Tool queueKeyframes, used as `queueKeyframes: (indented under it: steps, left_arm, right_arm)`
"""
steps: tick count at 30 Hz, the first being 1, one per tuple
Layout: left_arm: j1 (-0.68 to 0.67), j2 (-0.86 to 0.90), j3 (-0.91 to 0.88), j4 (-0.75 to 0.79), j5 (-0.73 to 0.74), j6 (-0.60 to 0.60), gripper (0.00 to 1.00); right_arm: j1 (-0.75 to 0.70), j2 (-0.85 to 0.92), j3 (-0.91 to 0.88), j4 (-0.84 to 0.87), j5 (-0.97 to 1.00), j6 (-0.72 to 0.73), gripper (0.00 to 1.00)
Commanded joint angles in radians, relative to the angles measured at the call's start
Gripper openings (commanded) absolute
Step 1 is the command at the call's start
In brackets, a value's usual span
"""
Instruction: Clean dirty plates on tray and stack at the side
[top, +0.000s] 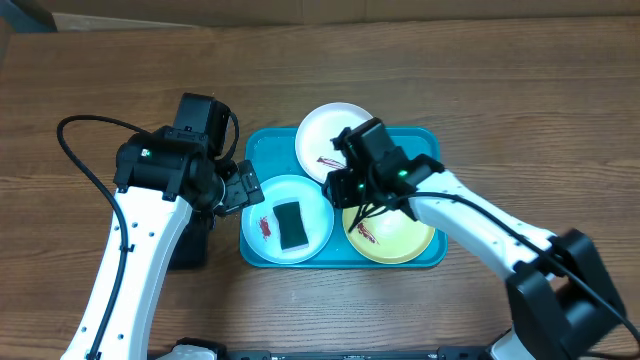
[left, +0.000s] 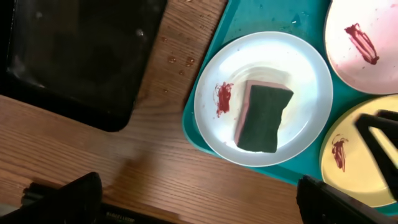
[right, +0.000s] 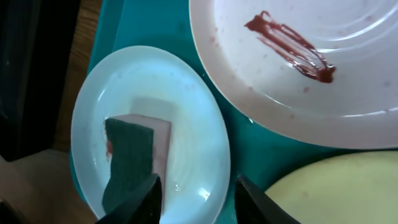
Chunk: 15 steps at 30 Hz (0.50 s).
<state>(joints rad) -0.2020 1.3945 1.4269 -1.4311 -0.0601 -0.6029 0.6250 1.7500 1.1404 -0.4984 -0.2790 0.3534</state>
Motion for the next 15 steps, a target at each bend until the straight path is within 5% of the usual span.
queueKeyframes:
  steps: [1, 15]
  left_arm:
    - [0.0, 0.002, -0.001, 0.003, 0.008, -0.014, 1.0]
    - [0.0, 0.006, -0.001, 0.014, 0.009, -0.014, 1.0]
  right_arm:
    - [0.011, 0.042, 0.02, 0.022, 0.017, 0.014, 0.37]
    - [0.032, 0.1, 0.004, 0.042, 0.023, 0.01, 0.34]
